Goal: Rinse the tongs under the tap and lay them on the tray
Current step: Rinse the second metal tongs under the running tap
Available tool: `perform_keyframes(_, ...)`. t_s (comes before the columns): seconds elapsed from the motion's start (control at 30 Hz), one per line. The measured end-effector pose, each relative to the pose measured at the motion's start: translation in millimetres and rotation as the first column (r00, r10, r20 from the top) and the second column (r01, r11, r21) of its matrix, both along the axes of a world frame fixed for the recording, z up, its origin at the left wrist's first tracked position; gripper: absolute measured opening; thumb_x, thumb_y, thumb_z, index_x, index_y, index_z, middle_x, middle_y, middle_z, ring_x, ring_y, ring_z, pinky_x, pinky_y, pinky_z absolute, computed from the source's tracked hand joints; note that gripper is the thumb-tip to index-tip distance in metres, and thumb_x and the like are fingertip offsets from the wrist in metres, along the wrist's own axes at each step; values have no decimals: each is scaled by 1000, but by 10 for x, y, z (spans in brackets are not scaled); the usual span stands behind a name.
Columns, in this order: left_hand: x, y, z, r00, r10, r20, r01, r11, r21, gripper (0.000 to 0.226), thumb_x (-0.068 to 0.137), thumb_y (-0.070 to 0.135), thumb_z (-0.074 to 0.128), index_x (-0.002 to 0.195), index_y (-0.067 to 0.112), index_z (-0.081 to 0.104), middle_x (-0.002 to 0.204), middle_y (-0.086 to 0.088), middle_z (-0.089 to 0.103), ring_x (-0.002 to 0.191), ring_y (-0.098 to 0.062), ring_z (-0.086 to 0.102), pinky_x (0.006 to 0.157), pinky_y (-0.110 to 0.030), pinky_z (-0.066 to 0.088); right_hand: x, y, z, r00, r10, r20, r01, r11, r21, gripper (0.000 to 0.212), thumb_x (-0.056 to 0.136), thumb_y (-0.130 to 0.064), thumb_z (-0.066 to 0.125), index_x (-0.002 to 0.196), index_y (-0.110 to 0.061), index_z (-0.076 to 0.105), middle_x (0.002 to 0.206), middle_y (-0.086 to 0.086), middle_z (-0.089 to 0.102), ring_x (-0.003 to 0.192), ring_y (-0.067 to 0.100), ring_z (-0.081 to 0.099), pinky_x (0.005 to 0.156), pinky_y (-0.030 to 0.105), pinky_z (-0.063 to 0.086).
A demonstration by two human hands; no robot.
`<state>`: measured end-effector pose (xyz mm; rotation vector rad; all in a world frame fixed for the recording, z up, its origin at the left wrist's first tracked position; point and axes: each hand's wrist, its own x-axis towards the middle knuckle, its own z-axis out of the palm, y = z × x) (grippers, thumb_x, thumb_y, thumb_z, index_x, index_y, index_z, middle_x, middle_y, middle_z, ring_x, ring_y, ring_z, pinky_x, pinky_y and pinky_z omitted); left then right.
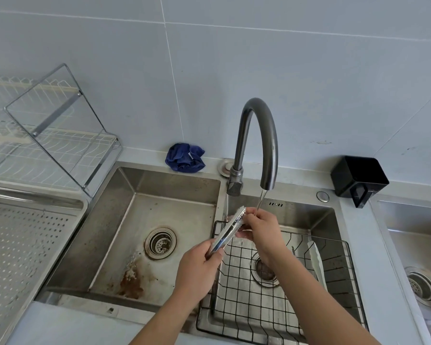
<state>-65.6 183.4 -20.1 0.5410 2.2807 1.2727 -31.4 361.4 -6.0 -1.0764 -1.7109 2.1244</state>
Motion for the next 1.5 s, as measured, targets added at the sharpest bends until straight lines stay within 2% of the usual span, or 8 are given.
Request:
perform_keyframes(0.13, -26, 20, 67, 1000, 11, -8, -11, 1000, 5, 16, 97, 31, 60, 92, 18, 68, 63, 3, 51, 67, -30, 56, 71, -52, 50, -4, 15, 23, 999, -38, -28, 37, 999, -21, 24, 101, -10, 56, 87, -5, 74, 74, 14, 71, 65, 23, 65, 53, 29, 57)
perform_keyframes(0.33, -39, -3, 58, 998, 6, -64, -6, 1000, 3, 10, 96, 31, 61, 91, 28, 69, 57, 13, 48, 57, -10, 46, 60, -38, 44, 48, -30, 30, 994, 23, -103, -39, 986, -162, 27, 94, -1, 51, 88, -8, 77, 88, 20, 73, 70, 20, 65, 61, 30, 59)
perform_keyframes(0.57, -74, 38, 46, 999, -5, -32, 6, 1000, 24, 14, 94, 37, 57, 91, 28, 68, 62, 9, 51, 67, -23, 57, 67, -46, 51, 70, -35, 25, 989, -31, -144, -1, 977, -214, 20, 100, -13, 60, 89, -10, 77, 82, 14, 70, 69, 20, 66, 58, 31, 58)
perform_keyframes(0.8, -12, 99, -32, 1000, -11, -24, 12, 999, 48, 20, 94, 27, 64, 110, 38, 70, 65, 11, 48, 61, -4, 48, 60, -18, 39, 64, -27, 21, 994, -105, -26, 106, 994, 39, 25, 103, -15, 54, 82, -7, 66, 68, 8, 69, 55, 19, 64, 42, 28, 51)
perform_keyframes(0.93, 6, 150, -29, 975, 8, 221, -46, 985, 167, 12, 95, 21, 62, 92, 24, 73, 69, 0, 58, 62, -12, 53, 61, -36, 47, 75, -38, 58, 998, -55, -45, 57, 997, 54, 16, 101, -15, 56, 94, -6, 67, 74, 5, 76, 63, 18, 68, 51, 28, 55)
perform_keyframes(1.1, -75, 246, -12, 838, 73, 540, -244, 936, 253, 20, 99, 17, 58, 99, 15, 78, 79, -11, 70, 64, -14, 63, 57, -20, 50, 185, 14, 105, 987, 78, -138, -89, 993, -74, 8, 95, -9, 65, 95, -7, 72, 82, 6, 73, 74, 16, 66, 61, 30, 56)
perform_keyframes(1.37, -139, 625, -19, 856, -3, 518, -148, 957, 251, 27, 104, 40, 47, 116, 25, 66, 80, -11, 69, 63, -17, 62, 53, -24, 46, 218, 158, 175, 982, 4, -190, 16, 994, 105, 15, 97, -18, 68, 82, -15, 70, 76, 8, 68, 70, 17, 64, 66, 30, 57)
perform_keyframes(1.5, -144, 829, 5, 883, -17, 469, -124, 956, 267, 33, 103, 46, 45, 115, 20, 61, 74, -10, 63, 51, -18, 55, 45, -28, 40, 141, 188, 188, 986, -32, -161, 58, 985, 162, 36, 103, -31, 58, 86, 0, 64, 76, 26, 66, 66, 24, 65, 60, 30, 58)
